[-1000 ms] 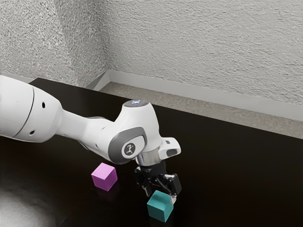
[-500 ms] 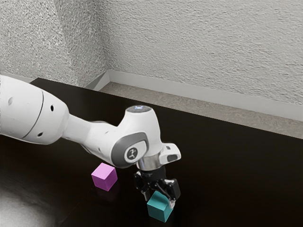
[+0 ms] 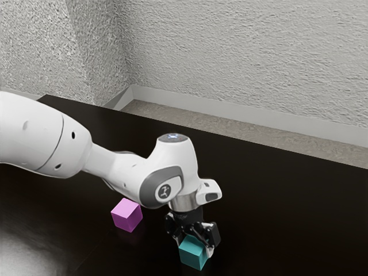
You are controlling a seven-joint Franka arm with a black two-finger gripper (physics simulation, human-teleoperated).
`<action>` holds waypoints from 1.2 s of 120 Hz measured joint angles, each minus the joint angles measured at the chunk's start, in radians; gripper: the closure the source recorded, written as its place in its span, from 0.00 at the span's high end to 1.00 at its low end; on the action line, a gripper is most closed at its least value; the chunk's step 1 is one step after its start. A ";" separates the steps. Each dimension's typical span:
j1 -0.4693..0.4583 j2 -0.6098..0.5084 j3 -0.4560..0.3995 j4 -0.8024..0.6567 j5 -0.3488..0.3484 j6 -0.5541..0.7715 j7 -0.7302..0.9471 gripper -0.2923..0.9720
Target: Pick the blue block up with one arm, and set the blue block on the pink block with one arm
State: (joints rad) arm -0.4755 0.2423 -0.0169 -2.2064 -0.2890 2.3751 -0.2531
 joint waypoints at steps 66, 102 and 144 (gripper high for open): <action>0.002 0.027 0.000 0.017 -0.002 0.004 -0.002 0.77; 0.001 0.026 0.000 0.016 -0.004 0.010 -0.008 0.59; -0.001 -0.068 0.013 0.000 0.035 0.016 -0.028 0.48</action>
State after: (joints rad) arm -0.4763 0.1741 -0.0034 -2.2065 -0.2535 2.3914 -0.2811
